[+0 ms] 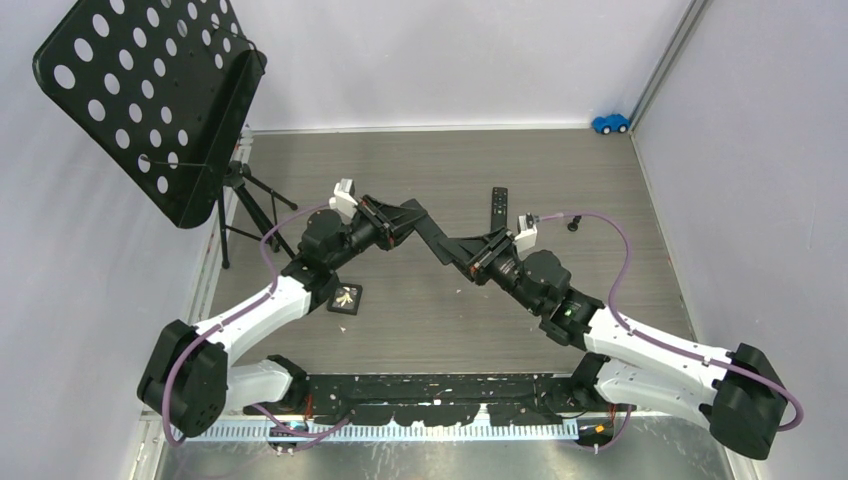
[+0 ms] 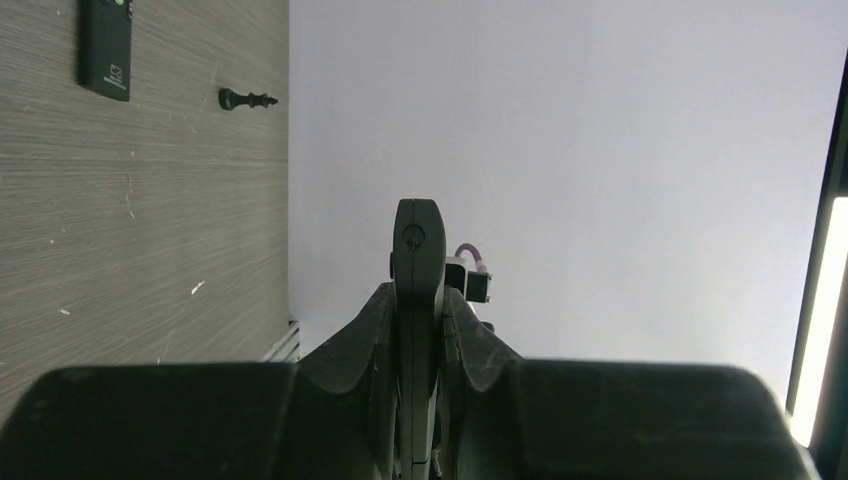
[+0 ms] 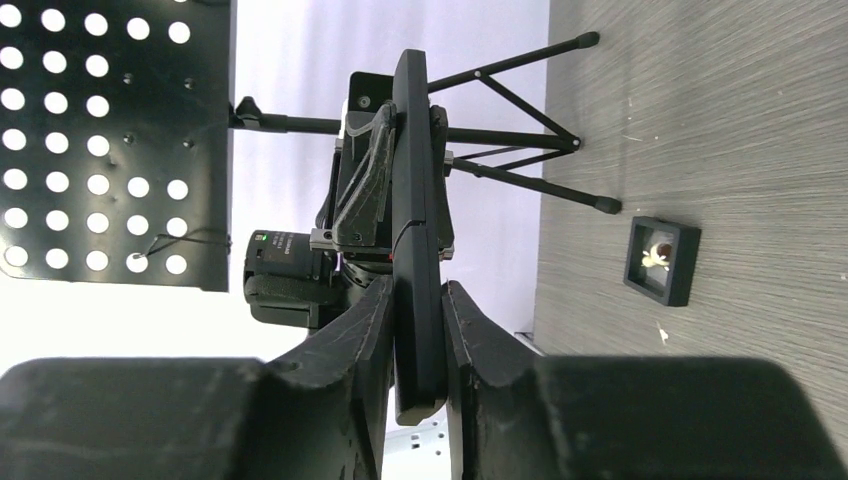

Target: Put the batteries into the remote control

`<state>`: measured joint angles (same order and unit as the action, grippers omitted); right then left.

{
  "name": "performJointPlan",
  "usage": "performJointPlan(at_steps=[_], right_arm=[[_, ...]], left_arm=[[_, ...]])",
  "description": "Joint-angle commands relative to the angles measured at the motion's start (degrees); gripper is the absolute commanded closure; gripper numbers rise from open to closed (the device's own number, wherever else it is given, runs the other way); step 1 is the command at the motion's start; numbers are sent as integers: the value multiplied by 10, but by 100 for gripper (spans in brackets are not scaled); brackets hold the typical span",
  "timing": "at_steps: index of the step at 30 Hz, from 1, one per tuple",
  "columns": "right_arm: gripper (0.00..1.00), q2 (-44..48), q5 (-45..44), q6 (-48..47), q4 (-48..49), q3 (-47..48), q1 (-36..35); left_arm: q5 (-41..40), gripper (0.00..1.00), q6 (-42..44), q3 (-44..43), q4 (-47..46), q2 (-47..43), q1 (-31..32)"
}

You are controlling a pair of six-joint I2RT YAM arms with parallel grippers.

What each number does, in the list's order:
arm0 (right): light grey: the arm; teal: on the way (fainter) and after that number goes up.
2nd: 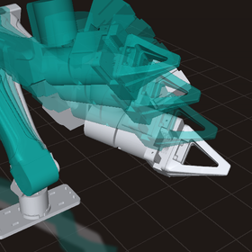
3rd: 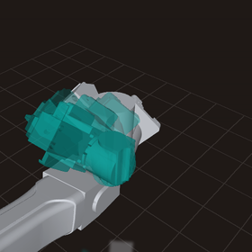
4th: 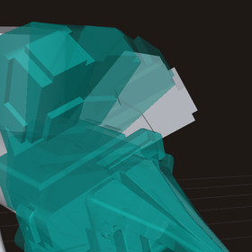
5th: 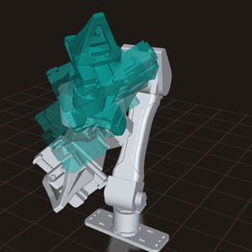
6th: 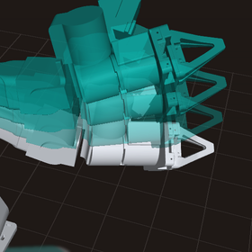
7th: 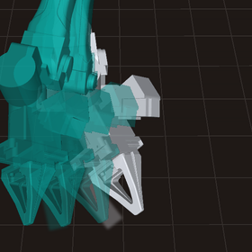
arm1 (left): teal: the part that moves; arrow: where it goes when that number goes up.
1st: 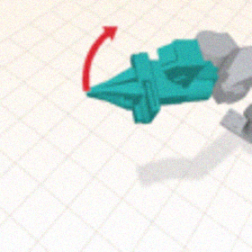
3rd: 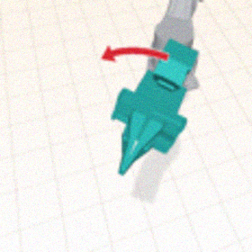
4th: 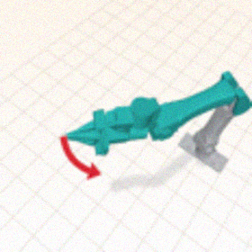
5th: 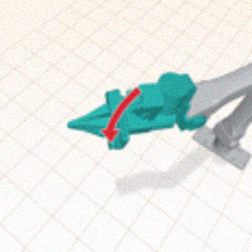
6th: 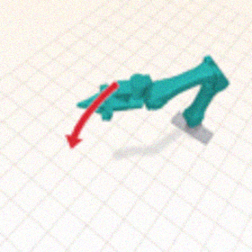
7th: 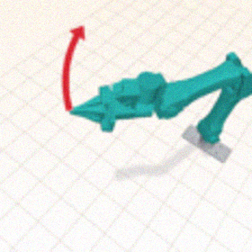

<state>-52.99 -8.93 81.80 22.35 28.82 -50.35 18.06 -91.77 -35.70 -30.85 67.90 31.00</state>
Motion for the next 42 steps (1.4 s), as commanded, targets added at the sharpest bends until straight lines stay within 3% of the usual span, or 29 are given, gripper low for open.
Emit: performJointPlan(at_steps=[1, 9, 22, 31, 34, 39, 42], right_arm=[[76, -25, -9, 16, 43, -11, 0], [86, -79, -15, -6, 111, 4, 0], [87, -123, 14, -20, 136, 52, 31], [86, -77, 77, -77, 81, 47, 62], [77, -52, 92, -119, 22, 68, 63], [46, -6, 135, -154, -6, 60, 63], [34, 16, 193, -170, -12, 59, 63]], left_arm=[[7, 100, -20, -12, -86, -21, 17], [2, 100, -14, 10, -92, -47, 62], [-9, 100, 7, 44, -92, -74, 118], [-28, 100, 128, 21, -27, -103, 114], [-27, 100, 155, 9, -5, -109, 105], [-21, 100, 167, 3, 17, -111, 78], [-11, 100, 167, 7, 15, -109, 66]])
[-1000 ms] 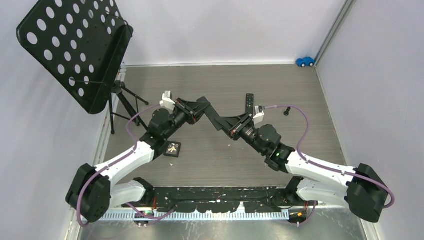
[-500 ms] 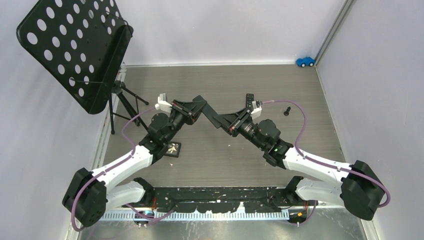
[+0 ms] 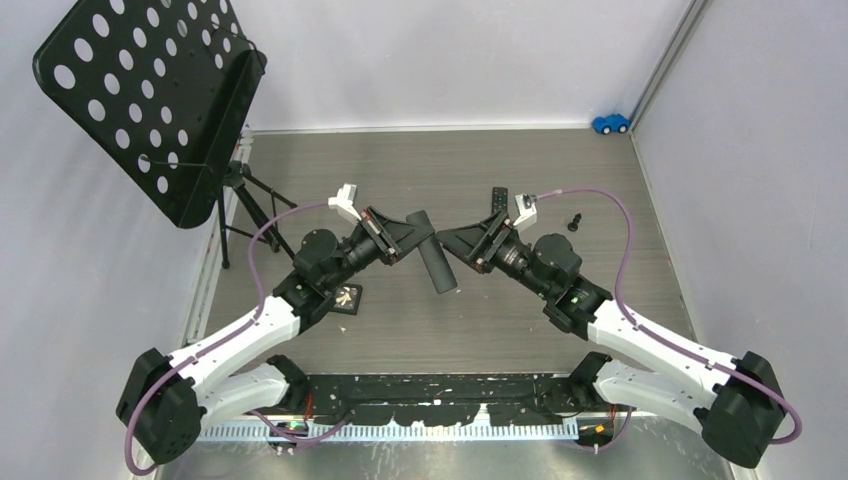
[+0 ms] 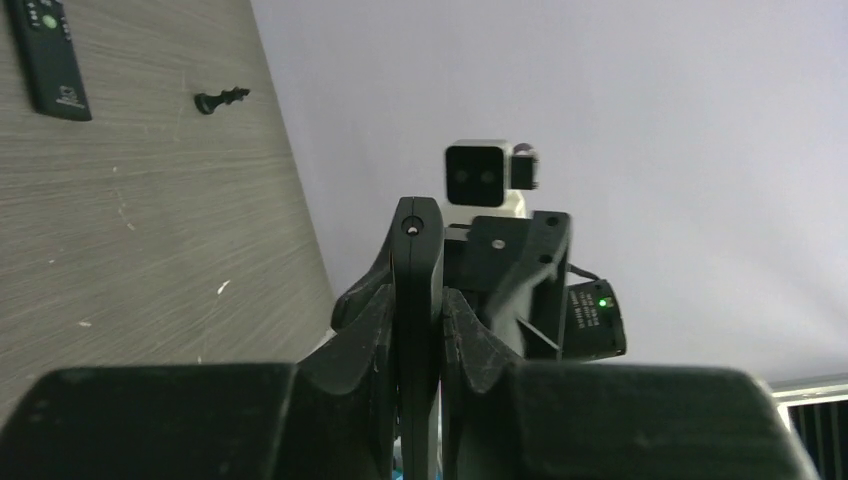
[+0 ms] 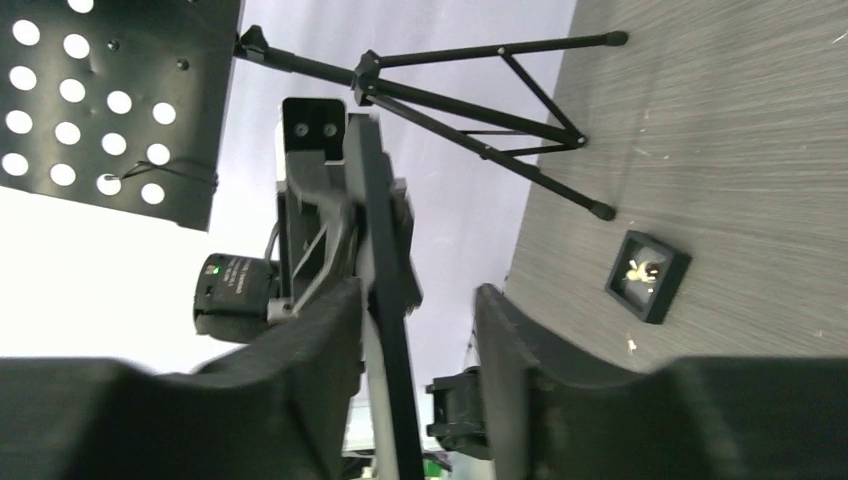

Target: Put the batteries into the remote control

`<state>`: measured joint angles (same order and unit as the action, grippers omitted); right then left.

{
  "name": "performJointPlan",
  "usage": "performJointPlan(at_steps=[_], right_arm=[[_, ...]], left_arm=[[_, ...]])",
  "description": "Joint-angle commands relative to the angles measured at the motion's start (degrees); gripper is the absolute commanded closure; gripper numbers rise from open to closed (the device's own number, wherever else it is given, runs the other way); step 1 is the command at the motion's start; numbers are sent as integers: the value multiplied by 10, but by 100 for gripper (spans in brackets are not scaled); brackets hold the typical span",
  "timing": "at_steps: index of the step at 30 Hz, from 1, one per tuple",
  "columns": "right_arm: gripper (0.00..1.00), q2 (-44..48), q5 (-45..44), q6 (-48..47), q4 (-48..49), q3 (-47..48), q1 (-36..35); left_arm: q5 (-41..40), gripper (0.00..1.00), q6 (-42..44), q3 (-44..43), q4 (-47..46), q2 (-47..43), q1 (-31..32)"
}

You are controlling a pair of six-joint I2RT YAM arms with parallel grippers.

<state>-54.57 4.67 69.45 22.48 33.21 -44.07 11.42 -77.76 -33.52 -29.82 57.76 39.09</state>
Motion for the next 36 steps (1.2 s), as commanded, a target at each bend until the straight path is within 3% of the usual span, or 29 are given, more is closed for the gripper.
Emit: performJointPlan(at_steps=[1, 5, 10, 19, 25, 27, 31, 33, 36], right_arm=[[31, 39, 71, -50, -17, 14, 1], [25, 57, 138, -94, -38, 17, 2], [26, 25, 249, -162, -93, 50, 2], [48, 6, 319, -197, -100, 88, 2], [54, 9, 345, -179, -65, 80, 2], [62, 8, 348, -173, -59, 80, 2], [92, -2, 335, -176, -87, 102, 2], [99, -11, 305, -201, -147, 128, 2], [100, -21, 235, -242, -253, 164, 3]], left_arm=[[60, 100, 28, -13, 1, -7, -17], [97, 100, 42, -18, -13, -1, -24], [216, 100, 89, -60, -19, 33, -28], [290, 100, 58, -85, -118, 84, -28], [300, 100, 61, -90, -122, 86, -28], [299, 100, 61, -91, -120, 86, -28], [286, 100, 68, -97, -107, 77, -27], [266, 87, 94, -96, -75, 63, -28], [219, 47, 155, -100, 27, 22, -28]])
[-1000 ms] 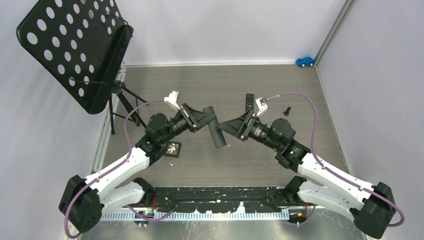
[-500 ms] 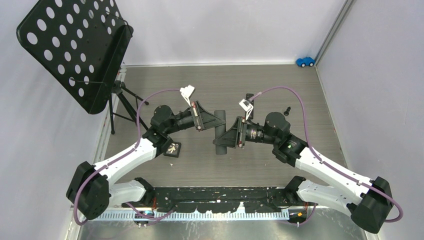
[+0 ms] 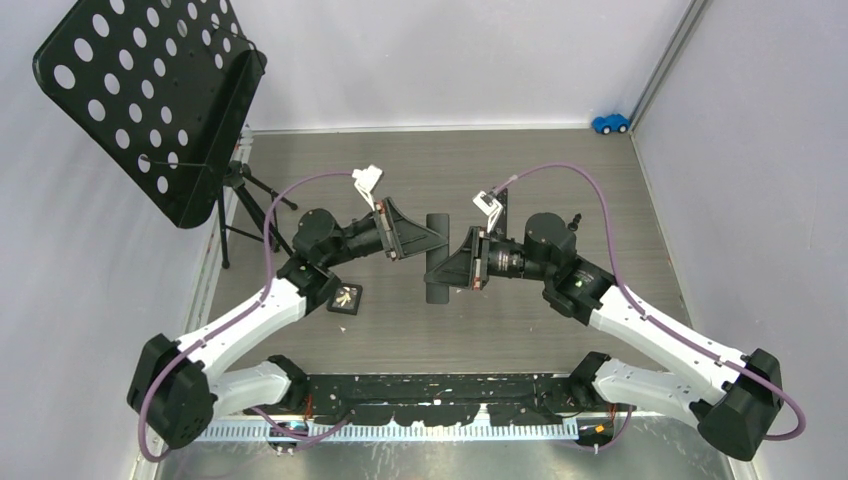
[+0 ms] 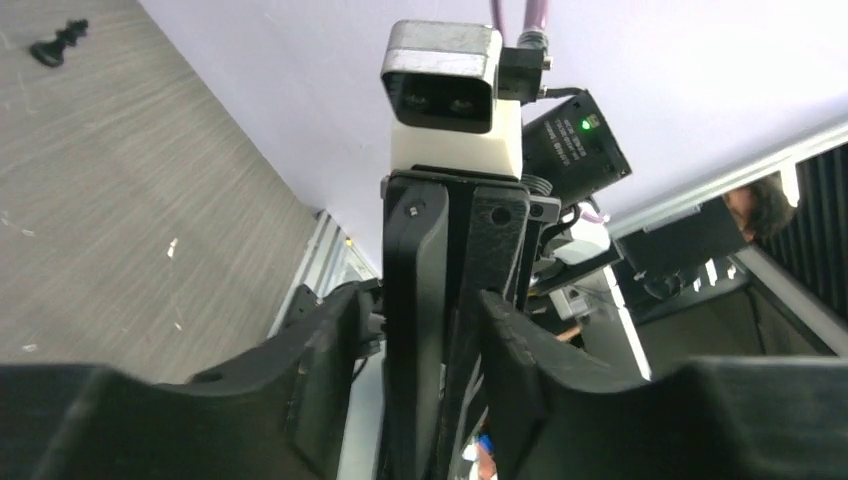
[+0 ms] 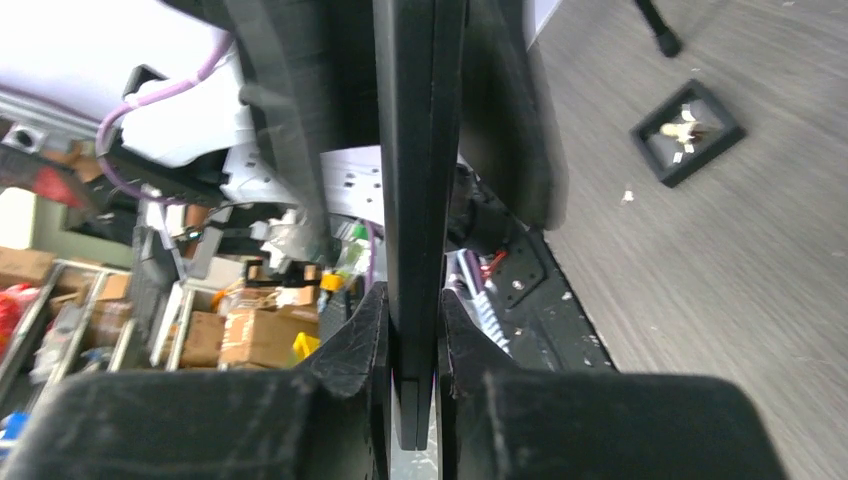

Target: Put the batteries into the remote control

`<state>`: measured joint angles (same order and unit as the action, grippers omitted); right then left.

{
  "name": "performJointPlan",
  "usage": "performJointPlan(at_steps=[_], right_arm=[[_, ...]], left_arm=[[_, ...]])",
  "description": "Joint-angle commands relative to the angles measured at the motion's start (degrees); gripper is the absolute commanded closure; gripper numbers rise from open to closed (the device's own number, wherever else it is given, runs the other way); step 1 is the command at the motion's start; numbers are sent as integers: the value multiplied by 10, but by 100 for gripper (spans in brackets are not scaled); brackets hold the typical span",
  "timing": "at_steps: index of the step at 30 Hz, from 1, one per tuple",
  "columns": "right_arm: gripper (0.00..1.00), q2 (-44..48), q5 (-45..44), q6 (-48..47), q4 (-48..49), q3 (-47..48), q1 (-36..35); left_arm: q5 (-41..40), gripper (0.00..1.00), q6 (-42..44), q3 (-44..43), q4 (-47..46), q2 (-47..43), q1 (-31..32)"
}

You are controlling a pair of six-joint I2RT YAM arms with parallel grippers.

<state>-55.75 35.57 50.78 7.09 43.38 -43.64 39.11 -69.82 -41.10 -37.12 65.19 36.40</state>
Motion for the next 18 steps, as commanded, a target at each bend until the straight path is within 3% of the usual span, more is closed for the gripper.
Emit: performJointPlan(at_steps=[1, 3, 5, 7, 10, 14, 18], right_arm=[[100, -12, -101, -67, -127, 70, -1], [100, -16, -169, -78, -182, 81, 2], [100, -28, -274, -90, -264, 99, 9], [100, -51, -385, -98, -348, 124, 20], [100, -104, -542, -113, -456, 176, 50], [99, -208, -712, -154, -523, 236, 109], [100, -344, -772, -187, -529, 298, 176]], left_arm=[[-83, 35, 104, -28, 149, -68, 0], [-165, 15, 169, -37, 259, -102, -1], [-261, 2, 222, -41, 358, -134, -1], [-389, 0, 252, -41, 458, -157, -1], [-451, 0, 277, -43, 521, -167, -1], [-449, 0, 278, -55, 568, -152, -1], [-418, 6, 309, -63, 579, -141, -1]])
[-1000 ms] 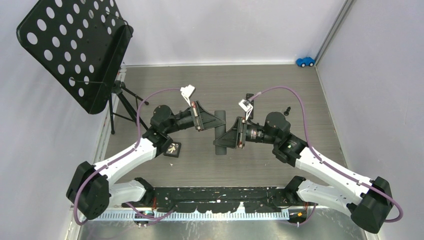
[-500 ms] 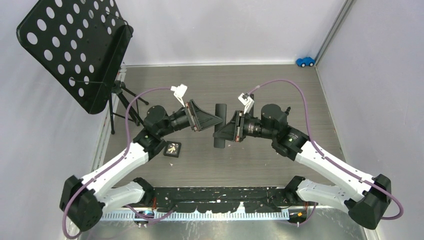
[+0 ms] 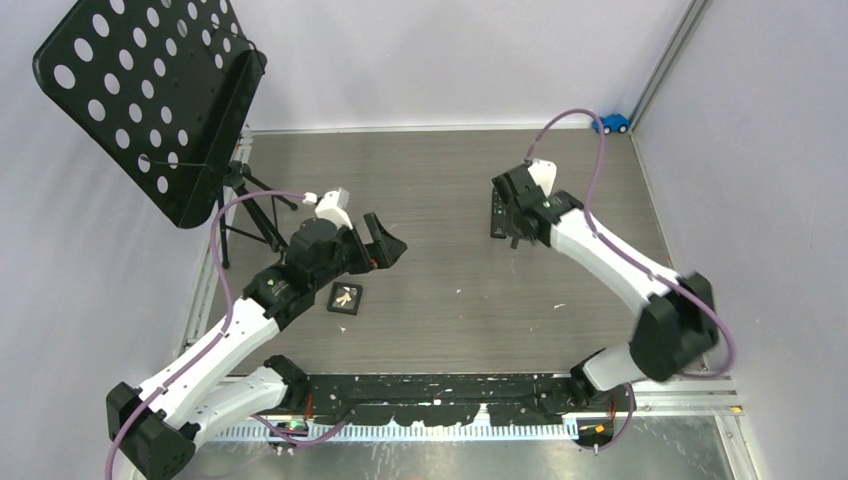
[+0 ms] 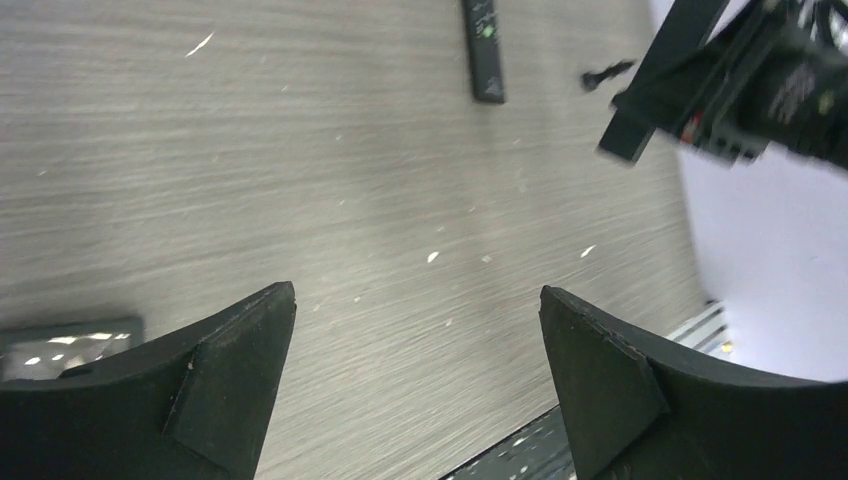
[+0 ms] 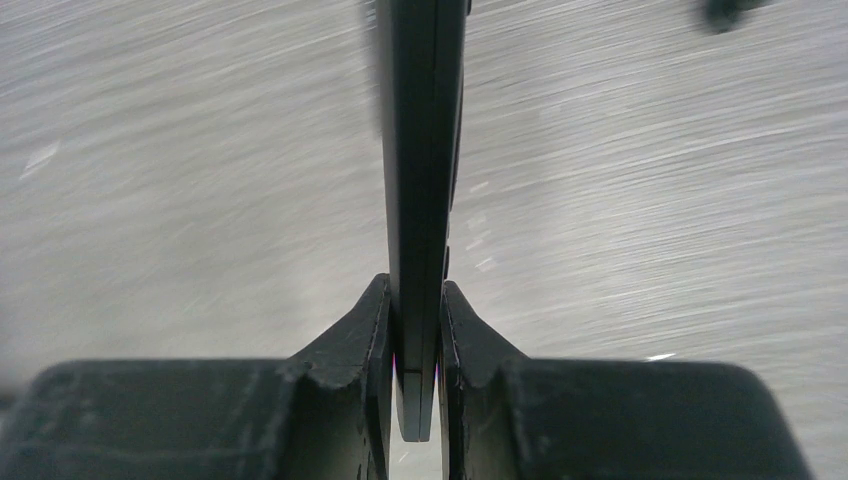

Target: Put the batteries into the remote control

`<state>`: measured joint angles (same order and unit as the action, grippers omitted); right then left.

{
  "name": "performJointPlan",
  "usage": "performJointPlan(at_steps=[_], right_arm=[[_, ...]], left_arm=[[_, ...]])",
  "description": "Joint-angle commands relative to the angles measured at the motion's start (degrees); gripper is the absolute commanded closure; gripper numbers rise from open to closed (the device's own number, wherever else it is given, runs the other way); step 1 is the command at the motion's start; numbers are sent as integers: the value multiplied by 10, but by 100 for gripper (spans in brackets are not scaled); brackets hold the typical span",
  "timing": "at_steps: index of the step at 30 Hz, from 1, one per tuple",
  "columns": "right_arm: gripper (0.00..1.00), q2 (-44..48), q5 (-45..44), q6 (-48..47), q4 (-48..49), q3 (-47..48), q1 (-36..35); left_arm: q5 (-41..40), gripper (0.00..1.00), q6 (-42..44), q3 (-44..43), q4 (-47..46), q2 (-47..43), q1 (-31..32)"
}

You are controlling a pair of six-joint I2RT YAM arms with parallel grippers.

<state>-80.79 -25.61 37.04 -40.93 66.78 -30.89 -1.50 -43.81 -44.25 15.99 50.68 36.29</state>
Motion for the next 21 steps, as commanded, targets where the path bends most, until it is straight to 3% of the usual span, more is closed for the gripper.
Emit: performJointPlan(at_steps=[1, 7, 16, 18, 21], right_arm=[[100, -128, -163, -57, -52, 75, 62], [100, -299, -191, -90, -82, 185, 85], [99, -408, -223, -103, -108, 262, 85], [91, -419, -212, -106, -107, 269, 85], [70, -427, -182, -114, -107, 273, 85]], left_arm=[[-8, 6, 58, -33, 56, 4, 0], [-12, 2, 85, -31, 101, -4, 0], [12, 0, 78, -56, 152, 24, 0], [12, 0, 82, -63, 161, 28, 0], [8, 0, 87, -75, 179, 28, 0]])
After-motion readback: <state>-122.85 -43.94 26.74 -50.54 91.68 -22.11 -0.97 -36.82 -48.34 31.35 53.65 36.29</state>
